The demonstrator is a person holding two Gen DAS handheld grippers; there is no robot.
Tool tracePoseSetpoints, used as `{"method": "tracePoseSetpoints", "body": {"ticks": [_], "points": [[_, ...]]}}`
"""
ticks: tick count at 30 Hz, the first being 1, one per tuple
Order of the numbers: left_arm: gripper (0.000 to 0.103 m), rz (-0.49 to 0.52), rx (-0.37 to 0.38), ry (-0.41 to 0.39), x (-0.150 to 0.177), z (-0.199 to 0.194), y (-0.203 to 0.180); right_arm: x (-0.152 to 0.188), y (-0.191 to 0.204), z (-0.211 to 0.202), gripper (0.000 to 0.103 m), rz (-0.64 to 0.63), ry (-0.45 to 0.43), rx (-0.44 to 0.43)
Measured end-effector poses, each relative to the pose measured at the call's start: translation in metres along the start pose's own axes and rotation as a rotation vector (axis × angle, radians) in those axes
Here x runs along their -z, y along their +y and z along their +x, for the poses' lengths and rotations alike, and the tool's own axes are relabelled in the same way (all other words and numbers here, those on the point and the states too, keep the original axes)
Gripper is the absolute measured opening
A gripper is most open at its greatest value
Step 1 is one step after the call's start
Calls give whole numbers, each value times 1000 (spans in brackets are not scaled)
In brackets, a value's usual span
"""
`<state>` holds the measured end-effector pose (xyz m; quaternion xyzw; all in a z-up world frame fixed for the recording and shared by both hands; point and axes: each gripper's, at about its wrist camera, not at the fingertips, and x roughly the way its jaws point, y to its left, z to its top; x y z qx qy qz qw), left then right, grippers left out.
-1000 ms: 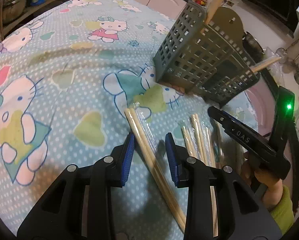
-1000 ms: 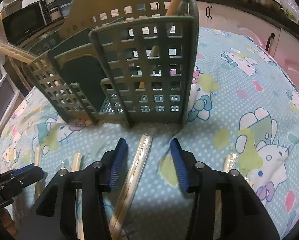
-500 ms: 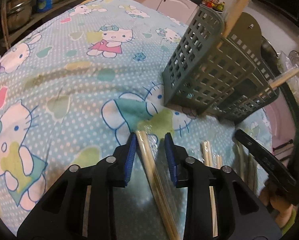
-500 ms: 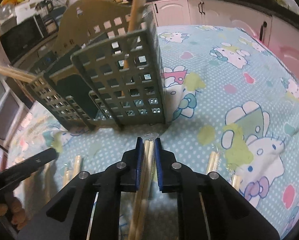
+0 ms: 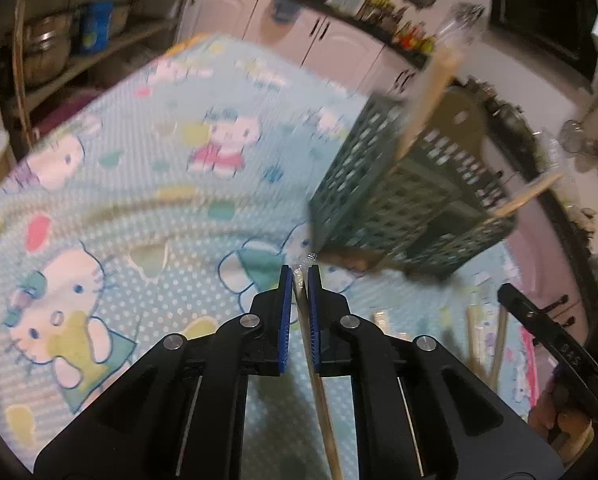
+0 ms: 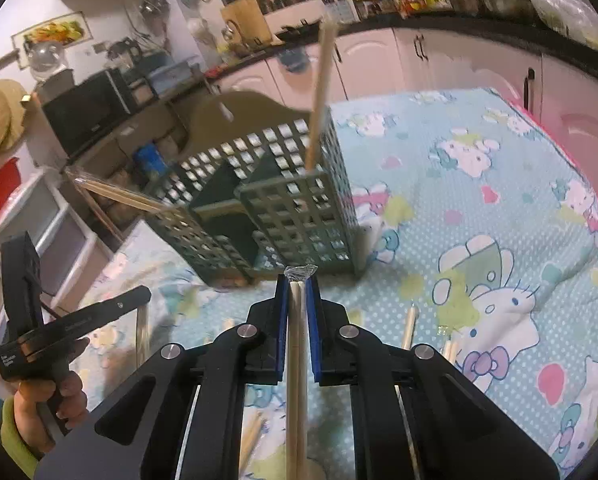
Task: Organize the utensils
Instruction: 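Lift both chopsticks and carry them above the green utensil holder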
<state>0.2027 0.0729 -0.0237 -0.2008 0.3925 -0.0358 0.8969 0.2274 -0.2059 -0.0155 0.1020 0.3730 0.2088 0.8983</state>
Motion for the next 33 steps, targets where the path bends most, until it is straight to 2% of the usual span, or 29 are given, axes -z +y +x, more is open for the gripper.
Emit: {"method": "tracePoseSetpoints", "body": {"ticks": [11, 22, 33], "points": [[2, 74, 91, -142, -3, -74, -33, -8, 17, -56, 9, -49, -126, -59], [2, 139, 144, -229, -22, -104, -66, -12, 15, -108, 9, -31, -265, -74], [2, 198, 183, -304, -49, -118, -99, -34, 17, -137, 9, -73, -398, -29]]}}
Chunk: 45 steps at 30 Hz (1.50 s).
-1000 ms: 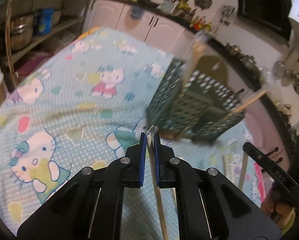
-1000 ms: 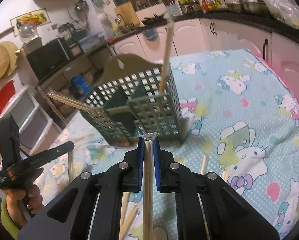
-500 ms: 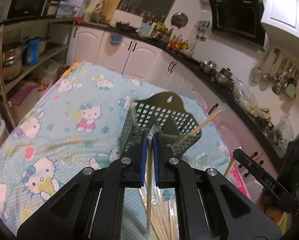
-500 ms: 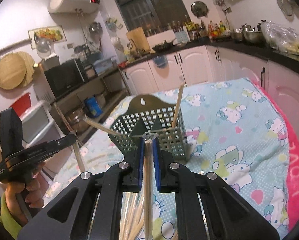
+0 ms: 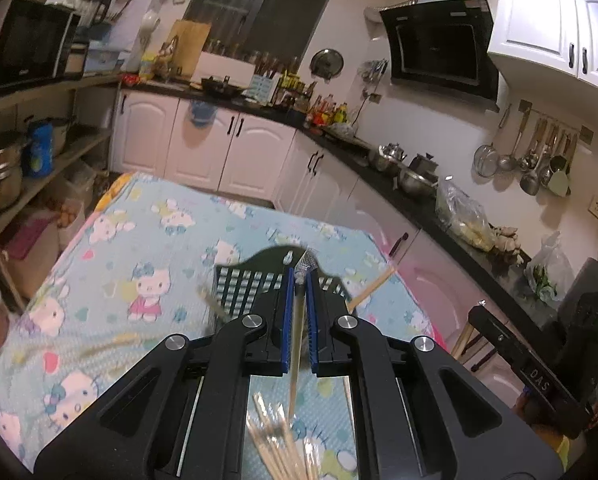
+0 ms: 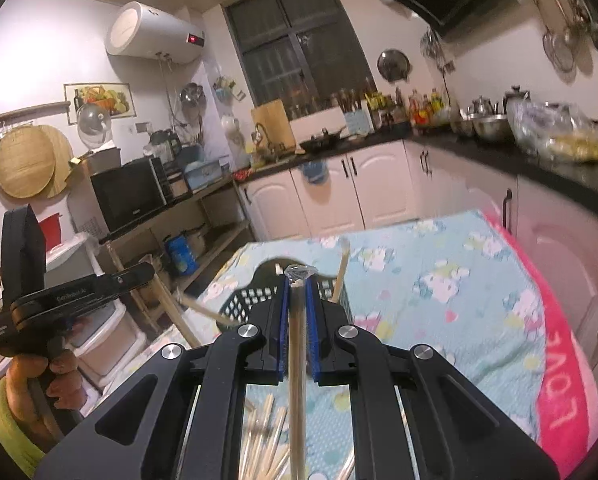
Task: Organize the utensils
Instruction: 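Lift both chopsticks and carry them above the green utensil holder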
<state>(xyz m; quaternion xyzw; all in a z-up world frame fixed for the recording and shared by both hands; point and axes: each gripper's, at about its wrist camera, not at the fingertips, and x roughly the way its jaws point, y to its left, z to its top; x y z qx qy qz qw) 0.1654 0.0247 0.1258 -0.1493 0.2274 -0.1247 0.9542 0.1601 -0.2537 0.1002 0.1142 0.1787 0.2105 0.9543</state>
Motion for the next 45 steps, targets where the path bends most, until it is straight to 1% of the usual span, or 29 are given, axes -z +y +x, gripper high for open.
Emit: {"method": "tracePoseSetpoints", "body": {"ticks": [5, 10, 16, 22, 30, 32, 35, 39, 45], "points": [[2, 15, 5, -51, -21, 0, -8, -14, 4, 3, 9, -29, -45, 8], [2, 7, 11, -89, -41, 2, -12, -26, 10, 10, 9, -51, -73, 10], [2, 17, 4, -154, -65, 3, -20, -45, 17, 19, 9, -69, -109, 5], [2, 47, -18, -197, -76, 8, -28, -64, 27, 25, 9, -110, -157, 11], [2, 43, -33, -215, -79, 19, -25, -86, 32, 37, 9, -141, -235, 17], [2, 48, -47, -221, -78, 22, -24, -89, 32, 39, 9, -148, -252, 21], [2, 40, -42, -216, -76, 26, -23, -94, 32, 44, 9, -154, -276, 19], [2, 34, -44, -207, -69, 35, -18, -97, 28, 54, 9, -152, -294, 22], [2, 39, -53, -186, -54, 48, -14, -91, 19, 69, 9, -138, -314, 42]]}}
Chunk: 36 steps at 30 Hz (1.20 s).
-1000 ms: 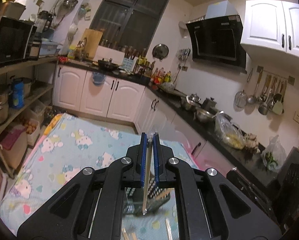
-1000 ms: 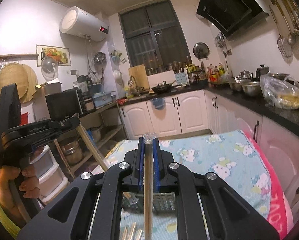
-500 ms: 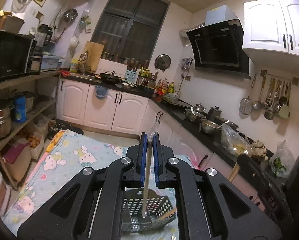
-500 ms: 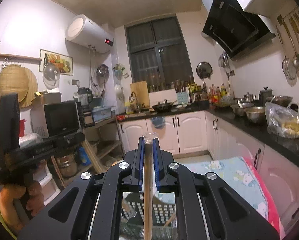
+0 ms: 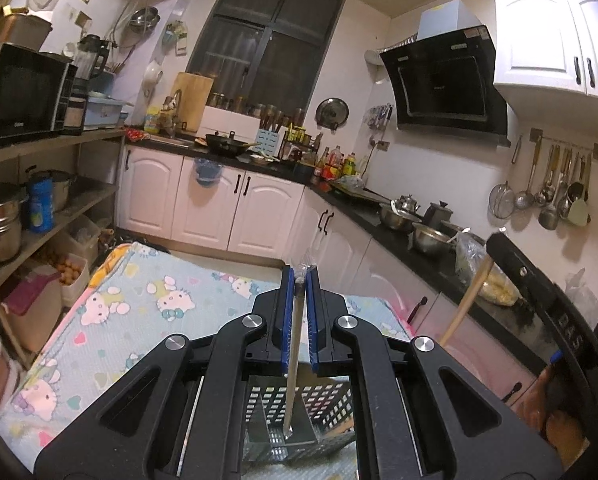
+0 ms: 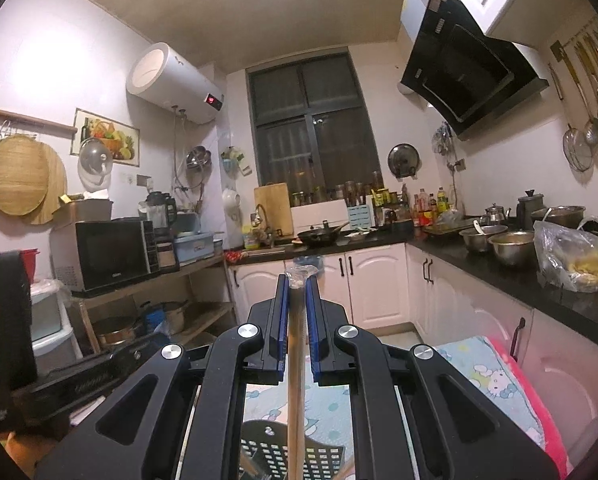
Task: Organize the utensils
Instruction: 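Lift both chopsticks and carry them above the green utensil holder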
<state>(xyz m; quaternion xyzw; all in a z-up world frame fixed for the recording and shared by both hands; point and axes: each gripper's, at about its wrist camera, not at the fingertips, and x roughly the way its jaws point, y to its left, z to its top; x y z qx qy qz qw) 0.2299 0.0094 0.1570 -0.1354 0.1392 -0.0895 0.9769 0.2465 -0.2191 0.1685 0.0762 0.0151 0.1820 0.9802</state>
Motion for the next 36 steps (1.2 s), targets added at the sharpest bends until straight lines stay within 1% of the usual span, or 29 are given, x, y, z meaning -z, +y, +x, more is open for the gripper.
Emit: {"method": "tracePoseSetpoints", "body": {"ticks": [9, 15, 22, 33, 36], "points": [[2, 13, -14, 1, 22, 8, 1, 20, -7, 15, 9, 15, -7, 37], [2, 17, -24, -11, 28, 12, 1, 31, -8, 23, 9, 7, -10, 47], [2, 51, -20, -29, 38, 18, -2, 47, -7, 32, 9, -5, -6, 54], [2, 43, -12, 18, 59, 30, 5, 75, -18, 46, 9, 4, 9, 110], [2, 42, -15, 27, 63, 32, 8, 81, -18, 46, 9, -3, 16, 111]]}}
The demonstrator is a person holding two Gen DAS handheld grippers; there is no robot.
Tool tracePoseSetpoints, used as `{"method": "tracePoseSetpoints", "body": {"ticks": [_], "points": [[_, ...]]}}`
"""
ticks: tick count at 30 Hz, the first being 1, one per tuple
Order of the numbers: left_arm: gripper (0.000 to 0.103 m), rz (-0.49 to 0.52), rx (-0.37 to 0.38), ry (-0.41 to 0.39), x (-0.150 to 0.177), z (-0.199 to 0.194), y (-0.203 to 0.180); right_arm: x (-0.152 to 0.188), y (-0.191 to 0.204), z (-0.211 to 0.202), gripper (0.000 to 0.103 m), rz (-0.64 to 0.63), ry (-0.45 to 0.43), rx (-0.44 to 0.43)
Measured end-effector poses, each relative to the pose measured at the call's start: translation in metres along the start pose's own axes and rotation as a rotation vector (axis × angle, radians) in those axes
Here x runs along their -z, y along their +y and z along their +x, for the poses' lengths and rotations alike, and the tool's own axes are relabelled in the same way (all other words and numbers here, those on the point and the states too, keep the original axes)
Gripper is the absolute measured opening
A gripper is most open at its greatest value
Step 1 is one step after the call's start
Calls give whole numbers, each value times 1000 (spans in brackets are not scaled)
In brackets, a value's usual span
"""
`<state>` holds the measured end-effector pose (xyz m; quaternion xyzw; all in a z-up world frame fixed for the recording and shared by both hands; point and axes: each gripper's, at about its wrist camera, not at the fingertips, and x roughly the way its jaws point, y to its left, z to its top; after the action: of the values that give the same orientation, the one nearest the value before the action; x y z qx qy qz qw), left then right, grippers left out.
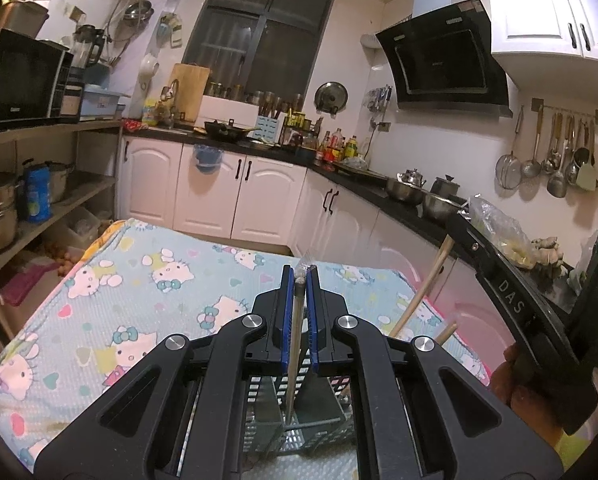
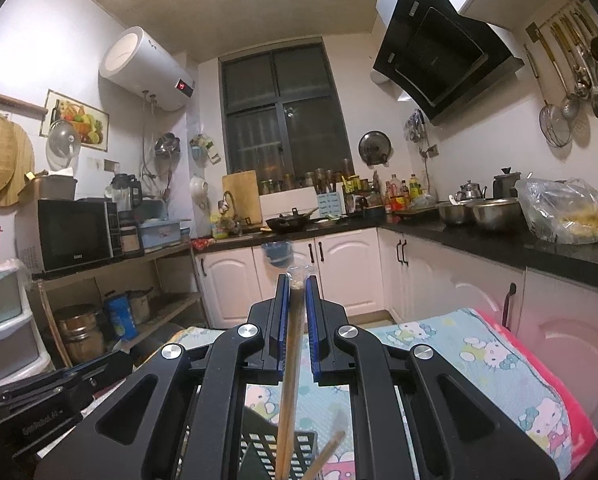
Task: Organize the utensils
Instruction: 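Lift both chopsticks and carry them above the green utensil holder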
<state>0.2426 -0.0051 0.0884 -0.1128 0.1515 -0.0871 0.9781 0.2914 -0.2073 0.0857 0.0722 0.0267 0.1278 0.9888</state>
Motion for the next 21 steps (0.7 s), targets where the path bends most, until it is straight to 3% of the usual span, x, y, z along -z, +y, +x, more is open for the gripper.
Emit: {"method": "tracePoseSetpoints", "body": {"ticks": [21], "points": [[2, -48, -19, 48, 9, -7, 16, 20, -12, -35, 9, 19, 80, -21]]}}
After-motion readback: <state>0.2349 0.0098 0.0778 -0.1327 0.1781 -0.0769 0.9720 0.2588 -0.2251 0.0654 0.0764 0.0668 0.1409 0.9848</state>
